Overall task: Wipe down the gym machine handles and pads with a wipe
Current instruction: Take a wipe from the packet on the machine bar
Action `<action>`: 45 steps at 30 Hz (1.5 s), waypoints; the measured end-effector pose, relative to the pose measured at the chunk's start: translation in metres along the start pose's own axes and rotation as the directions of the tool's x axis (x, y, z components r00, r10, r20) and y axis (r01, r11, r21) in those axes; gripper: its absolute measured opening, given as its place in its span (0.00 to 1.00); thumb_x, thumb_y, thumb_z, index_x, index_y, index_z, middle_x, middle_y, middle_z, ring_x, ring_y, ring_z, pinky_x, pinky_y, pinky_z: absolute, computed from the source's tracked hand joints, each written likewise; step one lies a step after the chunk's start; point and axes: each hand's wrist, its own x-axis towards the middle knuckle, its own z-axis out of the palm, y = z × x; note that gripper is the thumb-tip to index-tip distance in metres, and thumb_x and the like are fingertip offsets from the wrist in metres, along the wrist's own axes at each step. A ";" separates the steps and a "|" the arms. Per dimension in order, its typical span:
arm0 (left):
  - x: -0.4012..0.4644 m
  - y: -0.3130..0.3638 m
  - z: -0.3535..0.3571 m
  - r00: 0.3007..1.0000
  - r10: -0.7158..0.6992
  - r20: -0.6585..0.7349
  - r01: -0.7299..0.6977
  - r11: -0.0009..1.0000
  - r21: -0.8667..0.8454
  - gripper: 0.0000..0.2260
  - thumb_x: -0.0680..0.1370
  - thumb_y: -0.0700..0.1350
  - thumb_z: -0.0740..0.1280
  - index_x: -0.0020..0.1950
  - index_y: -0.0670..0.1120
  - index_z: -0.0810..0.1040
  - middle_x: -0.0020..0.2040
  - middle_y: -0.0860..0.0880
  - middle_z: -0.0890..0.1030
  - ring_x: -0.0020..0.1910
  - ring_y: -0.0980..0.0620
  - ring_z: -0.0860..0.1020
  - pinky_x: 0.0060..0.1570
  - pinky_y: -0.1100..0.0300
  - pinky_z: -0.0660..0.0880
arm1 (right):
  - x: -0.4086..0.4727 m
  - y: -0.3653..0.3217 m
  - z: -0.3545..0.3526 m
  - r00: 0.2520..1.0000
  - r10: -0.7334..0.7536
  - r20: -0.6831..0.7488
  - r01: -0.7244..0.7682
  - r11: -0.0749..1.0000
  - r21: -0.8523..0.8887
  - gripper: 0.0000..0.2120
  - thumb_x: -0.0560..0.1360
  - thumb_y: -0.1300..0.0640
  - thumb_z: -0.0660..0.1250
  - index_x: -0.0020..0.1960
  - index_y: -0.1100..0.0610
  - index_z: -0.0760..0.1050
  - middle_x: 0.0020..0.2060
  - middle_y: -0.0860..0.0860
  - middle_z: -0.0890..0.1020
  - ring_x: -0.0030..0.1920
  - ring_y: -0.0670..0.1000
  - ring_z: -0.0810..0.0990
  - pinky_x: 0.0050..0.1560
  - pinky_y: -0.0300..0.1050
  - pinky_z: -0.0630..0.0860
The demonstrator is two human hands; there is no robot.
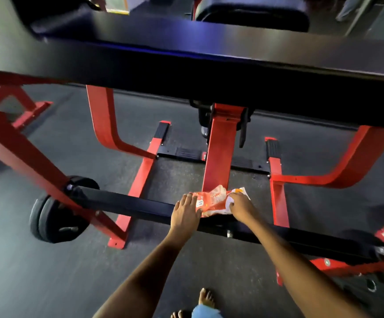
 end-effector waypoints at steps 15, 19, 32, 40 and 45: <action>0.042 0.000 0.049 0.993 0.026 0.114 -0.017 0.996 -0.085 0.42 0.68 0.64 0.33 0.79 0.46 0.51 0.80 0.48 0.51 0.79 0.47 0.47 0.75 0.48 0.45 | 0.055 -0.006 0.034 0.991 -0.136 -0.010 0.133 0.980 -0.146 0.12 0.77 0.58 0.62 0.60 0.56 0.75 0.55 0.54 0.76 0.56 0.55 0.76 0.51 0.48 0.73; 0.041 -0.003 0.056 0.992 0.050 0.120 -0.041 0.996 -0.081 0.42 0.69 0.64 0.33 0.80 0.47 0.50 0.80 0.49 0.49 0.79 0.47 0.45 0.75 0.48 0.43 | 0.055 -0.004 0.038 0.991 -0.131 0.004 0.130 0.973 -0.191 0.12 0.78 0.57 0.61 0.59 0.56 0.75 0.53 0.53 0.75 0.55 0.54 0.75 0.50 0.48 0.72; 0.040 -0.010 0.065 0.990 0.089 0.110 -0.080 0.993 -0.081 0.38 0.73 0.64 0.35 0.80 0.47 0.49 0.80 0.49 0.48 0.79 0.48 0.44 0.76 0.47 0.44 | 0.053 0.006 0.055 0.986 -0.113 -0.119 0.120 0.991 0.052 0.09 0.79 0.61 0.58 0.55 0.62 0.73 0.51 0.57 0.77 0.51 0.56 0.76 0.47 0.47 0.71; 0.040 -0.012 0.067 0.988 0.098 0.118 -0.089 0.993 -0.076 0.39 0.72 0.65 0.35 0.80 0.47 0.50 0.80 0.49 0.49 0.79 0.47 0.45 0.75 0.46 0.45 | 0.046 0.014 0.047 0.984 -0.027 -0.179 0.095 0.919 0.382 0.06 0.77 0.65 0.60 0.53 0.61 0.73 0.46 0.53 0.74 0.43 0.52 0.74 0.43 0.42 0.67; 0.038 -0.013 0.071 0.987 0.106 0.117 -0.100 0.993 -0.056 0.39 0.73 0.64 0.35 0.80 0.46 0.51 0.80 0.48 0.49 0.79 0.47 0.44 0.76 0.45 0.46 | 0.053 0.018 0.041 0.979 -0.024 -0.204 0.095 0.933 0.347 0.09 0.76 0.69 0.58 0.50 0.65 0.77 0.44 0.56 0.77 0.44 0.54 0.76 0.40 0.42 0.66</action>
